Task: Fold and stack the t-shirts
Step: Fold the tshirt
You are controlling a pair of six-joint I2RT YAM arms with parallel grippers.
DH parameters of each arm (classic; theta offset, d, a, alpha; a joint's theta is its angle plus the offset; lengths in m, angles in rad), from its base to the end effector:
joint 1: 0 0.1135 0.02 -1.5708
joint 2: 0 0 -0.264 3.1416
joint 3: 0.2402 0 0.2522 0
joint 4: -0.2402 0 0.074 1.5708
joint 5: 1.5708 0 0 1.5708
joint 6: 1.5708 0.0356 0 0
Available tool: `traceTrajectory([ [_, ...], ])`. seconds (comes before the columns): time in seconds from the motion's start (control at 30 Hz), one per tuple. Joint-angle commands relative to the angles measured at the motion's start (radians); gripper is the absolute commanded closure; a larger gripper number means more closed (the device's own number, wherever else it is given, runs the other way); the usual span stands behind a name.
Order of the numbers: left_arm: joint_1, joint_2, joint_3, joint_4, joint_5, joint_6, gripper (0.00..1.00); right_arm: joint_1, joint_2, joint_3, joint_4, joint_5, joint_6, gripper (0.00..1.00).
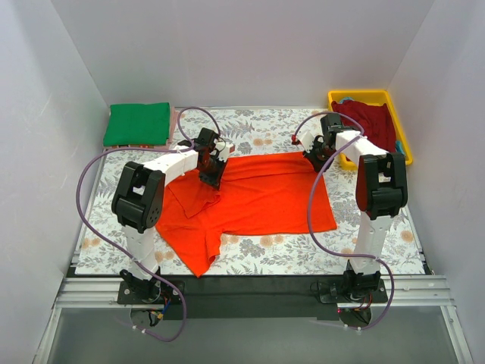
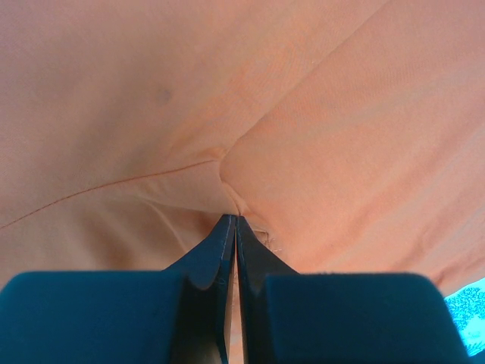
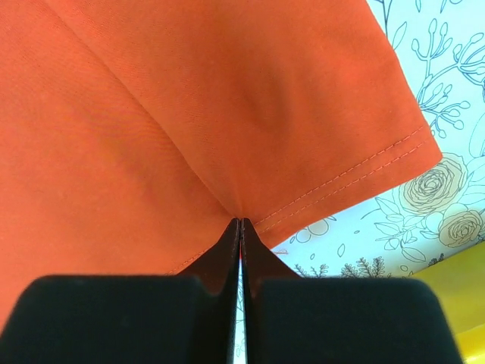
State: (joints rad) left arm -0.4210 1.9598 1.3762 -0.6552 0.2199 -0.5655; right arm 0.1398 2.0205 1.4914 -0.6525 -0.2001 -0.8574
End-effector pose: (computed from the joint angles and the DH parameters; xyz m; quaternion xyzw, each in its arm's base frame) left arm 0.3555 -0.1677 0.1701 -0.0527 0.9790 -0.1731 0.0934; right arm 0.4128 0.0652 0.1787 -0.4838 0.8481 0.0242 0.2146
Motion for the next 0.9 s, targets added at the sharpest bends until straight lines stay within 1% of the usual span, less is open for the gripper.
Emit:
traceTrajectory([
  [0.0,-0.004,-0.044,0.015,-0.006,-0.014,0.004,1.00,0.003,-0.019,0.000,0.010,0.002,-0.012,0.99],
  [0.2,-0.002,-0.091,-0.006,0.000,-0.014,-0.002,1.00,0.003,-0.049,-0.006,0.008,-0.010,-0.017,0.99],
  [0.3,-0.004,-0.090,0.004,-0.009,-0.008,-0.013,1.00,0.001,-0.051,-0.002,0.008,-0.019,-0.015,0.99],
  [0.33,-0.002,-0.085,0.007,-0.011,-0.007,-0.017,0.87,0.003,-0.051,-0.002,0.007,-0.019,-0.015,0.99],
  [0.37,-0.002,-0.082,0.009,-0.011,-0.001,-0.020,0.80,0.001,-0.048,0.001,0.007,-0.021,-0.012,0.99],
  [0.43,-0.002,-0.073,0.007,-0.009,0.006,-0.025,0.72,0.001,-0.046,0.003,0.007,-0.022,-0.012,0.99],
  [0.47,-0.002,-0.068,0.011,-0.009,0.007,-0.027,0.70,0.001,-0.046,0.003,0.005,-0.021,-0.012,0.99],
  [0.57,-0.004,-0.056,0.011,-0.004,0.010,-0.030,0.68,0.001,-0.045,0.001,0.005,-0.019,-0.011,0.99],
  [0.87,-0.025,-0.009,0.021,0.005,0.001,-0.030,0.69,0.001,-0.036,-0.002,0.007,-0.021,-0.014,0.99],
])
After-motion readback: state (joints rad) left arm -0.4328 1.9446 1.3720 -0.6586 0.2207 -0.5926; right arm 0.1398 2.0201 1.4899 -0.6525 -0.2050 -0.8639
